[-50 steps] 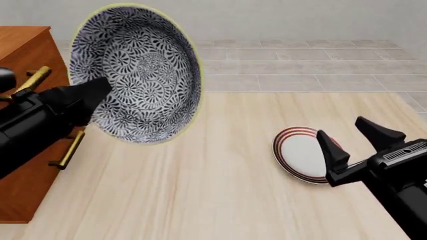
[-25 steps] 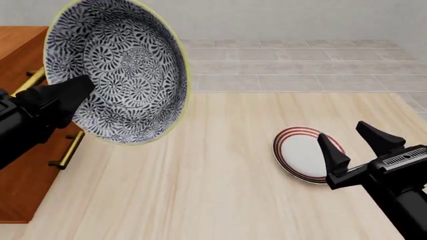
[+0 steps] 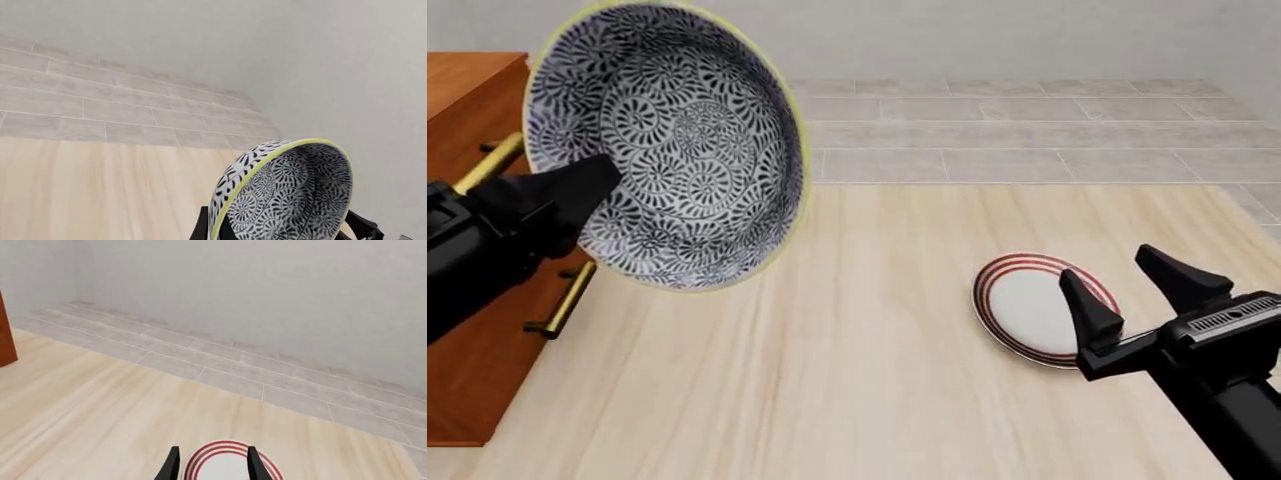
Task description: Put the bowl on top of the cabinet.
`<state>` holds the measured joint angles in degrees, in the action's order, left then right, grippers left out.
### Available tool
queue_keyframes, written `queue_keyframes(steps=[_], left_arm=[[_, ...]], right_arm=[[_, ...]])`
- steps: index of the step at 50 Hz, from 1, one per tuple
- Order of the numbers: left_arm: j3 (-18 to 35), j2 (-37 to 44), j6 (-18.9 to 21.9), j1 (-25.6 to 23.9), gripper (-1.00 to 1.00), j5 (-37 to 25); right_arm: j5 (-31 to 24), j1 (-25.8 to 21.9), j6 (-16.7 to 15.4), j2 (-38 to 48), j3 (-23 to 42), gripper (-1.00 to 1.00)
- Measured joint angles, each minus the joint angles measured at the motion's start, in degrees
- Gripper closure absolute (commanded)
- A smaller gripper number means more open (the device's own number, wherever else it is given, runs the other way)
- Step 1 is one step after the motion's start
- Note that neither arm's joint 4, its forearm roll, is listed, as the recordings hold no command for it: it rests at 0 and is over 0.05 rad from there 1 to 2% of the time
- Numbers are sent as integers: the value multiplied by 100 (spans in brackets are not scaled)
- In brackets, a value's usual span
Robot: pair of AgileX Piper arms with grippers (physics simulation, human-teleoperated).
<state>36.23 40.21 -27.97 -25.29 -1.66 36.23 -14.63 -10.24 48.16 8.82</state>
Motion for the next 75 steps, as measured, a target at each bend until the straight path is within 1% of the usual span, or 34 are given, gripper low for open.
queue_keyframes(steps=[9, 17, 23, 34, 46, 53, 63, 75], left_arm=[[92, 4, 13, 56, 100, -56], [294, -21, -194, 264, 100, -280], [523, -80, -372, 629, 100, -513], [1167, -122, -518, 1376, 100, -1016], [1945, -10, -512, 1962, 100, -1475], [2283, 110, -444, 2296, 100, -1622], [2523, 294, -376, 2811, 100, -1609], [2528, 445, -418, 3402, 100, -1406]], right_arm=[[3, -8, 12, -1, -2, -100], [8, -13, 8, -4, -6, -100], [14, -17, 0, -7, -11, -100], [20, -17, -7, -25, -21, -100], [-4, -21, 8, -65, -22, -100], [-20, -21, 12, -89, -23, -100], [-32, -29, 16, -107, -24, -100], [-26, -35, 6, -107, -28, -100]])
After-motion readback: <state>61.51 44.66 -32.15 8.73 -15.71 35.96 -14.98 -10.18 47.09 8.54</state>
